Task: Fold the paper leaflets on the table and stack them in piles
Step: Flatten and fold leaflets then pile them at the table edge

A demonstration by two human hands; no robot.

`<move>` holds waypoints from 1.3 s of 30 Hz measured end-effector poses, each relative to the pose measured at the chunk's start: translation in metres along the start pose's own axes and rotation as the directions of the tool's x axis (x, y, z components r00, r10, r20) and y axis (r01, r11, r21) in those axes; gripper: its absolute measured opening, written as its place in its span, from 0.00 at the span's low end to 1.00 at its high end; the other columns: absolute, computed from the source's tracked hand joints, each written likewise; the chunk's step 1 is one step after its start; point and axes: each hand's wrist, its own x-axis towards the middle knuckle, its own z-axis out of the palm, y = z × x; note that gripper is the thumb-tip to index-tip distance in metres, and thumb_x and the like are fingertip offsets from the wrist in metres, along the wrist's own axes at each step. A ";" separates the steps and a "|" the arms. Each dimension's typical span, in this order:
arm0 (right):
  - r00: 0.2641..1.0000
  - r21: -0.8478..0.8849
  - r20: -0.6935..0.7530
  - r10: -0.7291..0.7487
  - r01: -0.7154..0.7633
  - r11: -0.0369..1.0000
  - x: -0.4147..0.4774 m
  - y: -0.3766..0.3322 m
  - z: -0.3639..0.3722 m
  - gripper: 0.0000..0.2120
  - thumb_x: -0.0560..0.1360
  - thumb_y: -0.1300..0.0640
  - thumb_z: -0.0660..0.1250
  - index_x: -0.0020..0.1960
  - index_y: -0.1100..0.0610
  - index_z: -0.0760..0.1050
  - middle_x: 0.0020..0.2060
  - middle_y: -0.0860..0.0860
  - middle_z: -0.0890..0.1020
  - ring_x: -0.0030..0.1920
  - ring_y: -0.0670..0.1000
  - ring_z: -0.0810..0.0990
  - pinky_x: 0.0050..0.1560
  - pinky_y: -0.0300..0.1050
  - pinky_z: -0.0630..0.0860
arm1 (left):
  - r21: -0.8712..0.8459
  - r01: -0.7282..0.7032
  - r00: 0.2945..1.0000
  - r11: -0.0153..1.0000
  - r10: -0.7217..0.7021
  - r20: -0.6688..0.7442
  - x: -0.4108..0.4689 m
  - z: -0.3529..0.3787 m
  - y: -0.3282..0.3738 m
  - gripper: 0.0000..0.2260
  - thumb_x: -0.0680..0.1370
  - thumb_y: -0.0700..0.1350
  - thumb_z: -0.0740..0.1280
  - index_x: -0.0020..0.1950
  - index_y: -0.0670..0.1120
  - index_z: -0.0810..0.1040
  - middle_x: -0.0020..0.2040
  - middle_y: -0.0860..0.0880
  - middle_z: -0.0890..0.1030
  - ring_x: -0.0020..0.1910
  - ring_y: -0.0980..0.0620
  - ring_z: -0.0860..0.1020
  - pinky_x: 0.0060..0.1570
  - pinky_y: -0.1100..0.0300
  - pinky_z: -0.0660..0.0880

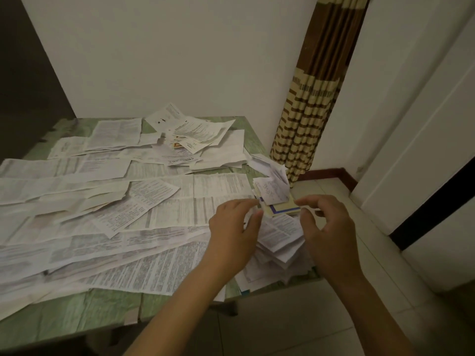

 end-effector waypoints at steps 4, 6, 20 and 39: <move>0.984 0.025 -0.004 -0.179 0.179 0.984 -0.004 -0.035 0.016 0.06 0.74 0.63 0.64 0.46 0.53 0.75 0.43 0.45 0.75 0.47 0.47 0.75 0.48 0.37 0.72 | -0.042 -0.013 0.995 0.999 0.009 -0.099 -0.012 -0.026 -0.024 0.13 0.80 0.47 0.60 0.64 0.50 0.74 0.60 0.56 0.73 0.61 0.61 0.65 0.60 0.69 0.61; 0.965 0.053 0.069 -0.255 0.251 0.966 -0.010 -0.053 0.034 0.07 0.72 0.60 0.62 0.46 0.49 0.73 0.43 0.43 0.75 0.46 0.41 0.73 0.51 0.30 0.68 | -0.030 0.019 0.986 0.999 -0.023 -0.165 -0.020 -0.044 -0.041 0.11 0.80 0.46 0.61 0.62 0.52 0.74 0.58 0.59 0.72 0.58 0.64 0.65 0.53 0.78 0.61; 0.677 -0.158 0.636 -0.370 0.583 0.797 -0.013 -0.095 0.186 0.30 0.71 0.51 0.46 0.63 0.61 0.75 0.74 0.51 0.62 0.74 0.55 0.58 0.72 0.47 0.51 | -0.251 0.168 0.860 0.953 -0.266 -0.435 -0.025 -0.154 -0.117 0.10 0.79 0.38 0.61 0.51 0.52 0.77 0.50 0.58 0.78 0.51 0.65 0.74 0.46 0.73 0.69; 0.927 0.529 0.344 -0.153 -0.056 0.847 -0.004 -0.180 0.123 0.15 0.70 0.71 0.69 0.42 0.50 0.82 0.42 0.37 0.84 0.45 0.34 0.79 0.41 0.23 0.71 | -0.832 0.112 0.767 0.543 -0.580 -0.274 -0.052 -0.196 -0.121 0.18 0.73 0.56 0.64 0.58 0.50 0.72 0.59 0.50 0.75 0.52 0.48 0.79 0.54 0.54 0.76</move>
